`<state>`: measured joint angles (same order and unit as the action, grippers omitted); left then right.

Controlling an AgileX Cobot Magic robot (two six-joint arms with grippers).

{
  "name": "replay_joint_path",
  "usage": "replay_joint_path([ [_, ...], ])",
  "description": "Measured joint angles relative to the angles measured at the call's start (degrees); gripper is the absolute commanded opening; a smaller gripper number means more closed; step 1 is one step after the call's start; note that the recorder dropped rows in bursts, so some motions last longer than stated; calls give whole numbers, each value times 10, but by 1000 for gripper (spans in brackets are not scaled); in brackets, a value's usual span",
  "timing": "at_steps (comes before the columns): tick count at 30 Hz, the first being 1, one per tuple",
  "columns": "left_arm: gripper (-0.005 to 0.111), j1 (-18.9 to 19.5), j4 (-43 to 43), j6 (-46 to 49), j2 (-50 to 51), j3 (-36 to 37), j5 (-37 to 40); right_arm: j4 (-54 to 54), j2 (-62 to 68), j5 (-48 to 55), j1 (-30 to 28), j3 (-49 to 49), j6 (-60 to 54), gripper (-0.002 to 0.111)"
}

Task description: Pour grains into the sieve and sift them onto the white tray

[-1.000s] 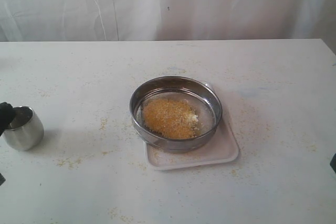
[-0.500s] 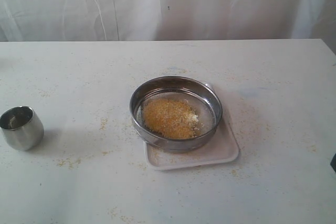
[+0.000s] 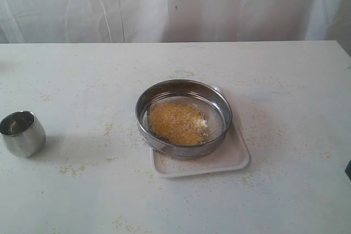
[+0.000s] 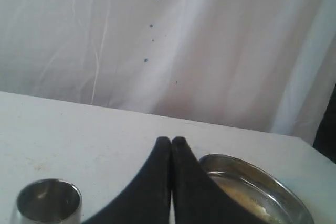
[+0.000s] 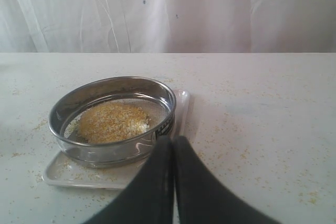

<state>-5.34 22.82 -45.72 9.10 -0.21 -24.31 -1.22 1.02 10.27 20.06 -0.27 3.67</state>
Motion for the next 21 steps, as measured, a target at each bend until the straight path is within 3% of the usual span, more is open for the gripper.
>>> replay_joint_path([
  [8,0,-30,-294,446,-7,-23,106,0,0,0,0,0,0,0],
  [13,0,-31,-339,507,-57,-13,219,0,0,0,0,0,0,0],
  [21,0,9,-324,514,-87,-1,259,0,0,0,0,0,0,0],
])
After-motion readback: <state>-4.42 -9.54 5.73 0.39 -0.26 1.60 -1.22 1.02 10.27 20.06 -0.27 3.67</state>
